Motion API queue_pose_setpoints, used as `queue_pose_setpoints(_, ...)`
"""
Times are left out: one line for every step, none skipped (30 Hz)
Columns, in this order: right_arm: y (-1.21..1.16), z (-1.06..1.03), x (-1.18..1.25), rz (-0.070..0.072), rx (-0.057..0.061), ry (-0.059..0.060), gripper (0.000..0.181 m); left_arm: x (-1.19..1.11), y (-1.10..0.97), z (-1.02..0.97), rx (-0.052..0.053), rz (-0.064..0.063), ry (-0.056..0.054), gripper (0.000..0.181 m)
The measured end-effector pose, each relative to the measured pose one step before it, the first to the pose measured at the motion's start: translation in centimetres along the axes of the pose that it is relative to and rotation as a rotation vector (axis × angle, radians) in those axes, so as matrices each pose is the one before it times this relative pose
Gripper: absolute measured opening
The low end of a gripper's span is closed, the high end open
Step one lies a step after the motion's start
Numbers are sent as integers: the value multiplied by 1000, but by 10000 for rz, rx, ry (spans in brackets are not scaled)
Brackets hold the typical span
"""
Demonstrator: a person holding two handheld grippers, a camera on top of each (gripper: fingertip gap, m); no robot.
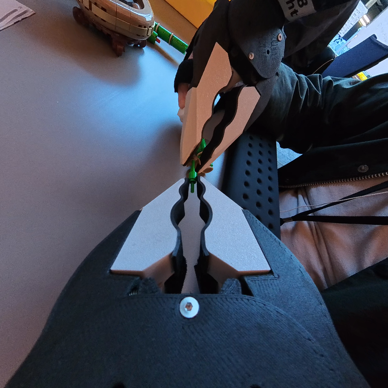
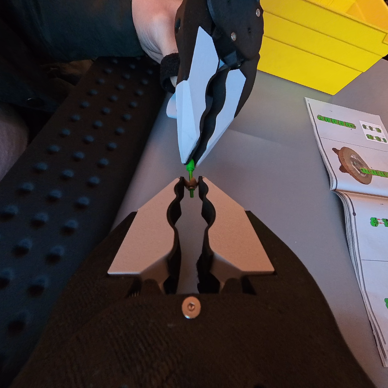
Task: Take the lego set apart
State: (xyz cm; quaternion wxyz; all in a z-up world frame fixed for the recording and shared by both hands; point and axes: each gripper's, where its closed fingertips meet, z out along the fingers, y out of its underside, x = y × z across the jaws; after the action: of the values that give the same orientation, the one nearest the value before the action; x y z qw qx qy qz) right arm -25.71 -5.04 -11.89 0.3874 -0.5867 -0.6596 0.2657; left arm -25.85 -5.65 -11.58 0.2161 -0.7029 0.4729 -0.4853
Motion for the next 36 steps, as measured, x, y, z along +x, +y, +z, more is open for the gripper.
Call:
queue_pose_setpoints(-3,-45,0,0,11,-2,13,27,-28,-16,16,-4,12,6)
queue_pose_setpoints(-4,-42,9,9,13,2,13,9,-5,-24,16,-1,8,6)
queue_pose_setpoints(24,-50,7,11,4,-5,13,4,-12,-19,6,-3,5,6)
queue_pose_setpoints(130,-70,37,0,-59,15,13,-63,61,-40,-35,-6,-37,5)
queue_pose_setpoints(431,-149,240,-53,-208,126,13,-242,170,-147,-78,16,-146,1)
queue_pose_setpoints(-220,-204,28,47,249,-18,13,116,-160,-128,160,11,84,1)
queue_pose_setpoints(-329,-215,-132,185,235,-165,13,353,-144,-103,95,-16,228,1)
queue_pose_setpoints(-144,-106,-82,86,60,-105,13,164,-47,-23,21,61,87,1)
queue_pose_setpoints(100,49,-26,-49,-77,-2,13,-24,63,45,-59,48,-38,1)
queue_pose_setpoints(192,109,-34,-92,-93,26,13,-94,113,88,-87,41,-70,1)
queue_pose_setpoints(117,74,-40,-62,-33,13,13,-62,112,55,-60,82,-69,1)
queue_pose_setpoints(56,-20,49,-47,8,47,13,-27,33,-22,-4,108,-63,1)
queue_pose_setpoints(28,-96,117,-32,26,67,12,-38,-62,-84,72,81,-54,6)
queue_pose_setpoints(-38,-65,115,7,50,46,12,-62,-200,-65,159,-43,-22,23)
queue_pose_setpoints(-159,-34,106,25,89,55,12,-1,-233,0,151,-150,83,33)
queue_pose_setpoints(-184,27,35,-19,54,30,12,155,-178,103,82,-201,221,34)
queue_pose_setpoints(-193,62,-32,-91,19,39,12,182,-106,214,-6,-219,254,34)
queue_pose_setpoints(-262,79,-51,-156,35,67,12,115,-58,287,-54,-202,185,33)
queue_pose_setpoints(-221,97,-142,-154,14,35,12,106,3,273,-81,-140,150,28)
queue_pose_setpoints(-176,81,-73,-136,-8,73,12,207,55,222,-91,-40,176,12)
queue_pose_setpoints(-62,66,-146,-108,-33,10,12,-74,115,128,-100,17,-50,6)
queue_pose_setpoints(173,45,32,-76,-131,79,13,-151,0,34,-14,40,-130,6)
queue_pose_setpoints(22,-4,6,-37,10,28,13,-64,10,6,11,30,-80,6)
queue_pose_setpoints(27,-34,-66,51,-2,-81,13,5,60,26,-17,7,-22,6)
queue_pose_setpoints(54,-9,-4,98,-10,-88,13,-37,42,22,-22,19,-48,6)
queue_pose_setpoints(60,-13,70,78,-23,-32,13,-81,-27,-9,13,36,-89,6)
queue_pose_setpoints(0,-57,5,36,-12,-38,13,-1,-19,-4,-2,30,-30,6)
queue_pose_setpoints(-3,-78,-47,19,-17,-34,13,61,8,-13,-3,9,23,6)
queue_pose_setpoints(26,-69,-54,0,-17,-14,13,50,38,-20,-12,-13,27,6)
queue_pose_setpoints(92,-57,-62,-3,-43,-21,13,12,94,-36,-43,-5,2,6)
queue_pose_setpoints(161,-54,6,9,-62,-2,13,-78,122,-63,-49,11,-49,6)
queue_pose_setpoints(197,-73,60,13,-52,22,13,-116,120,-107,-39,7,-75,6)
queue_pose_setpoints(362,-150,208,20,-143,92,13,-239,270,-225,-123,-16,-120,0)
queue_pose_setpoints(797,-294,330,-11,-343,121,12,-707,461,-453,-178,-37,-391,0)
queue_pose_setpoints(1250,-449,623,13,-465,247,13,-993,523,-776,-86,-24,-511,0)
queue_pose_setpoints(460,-473,523,211,141,93,12,-89,-92,-862,348,-54,123,0)
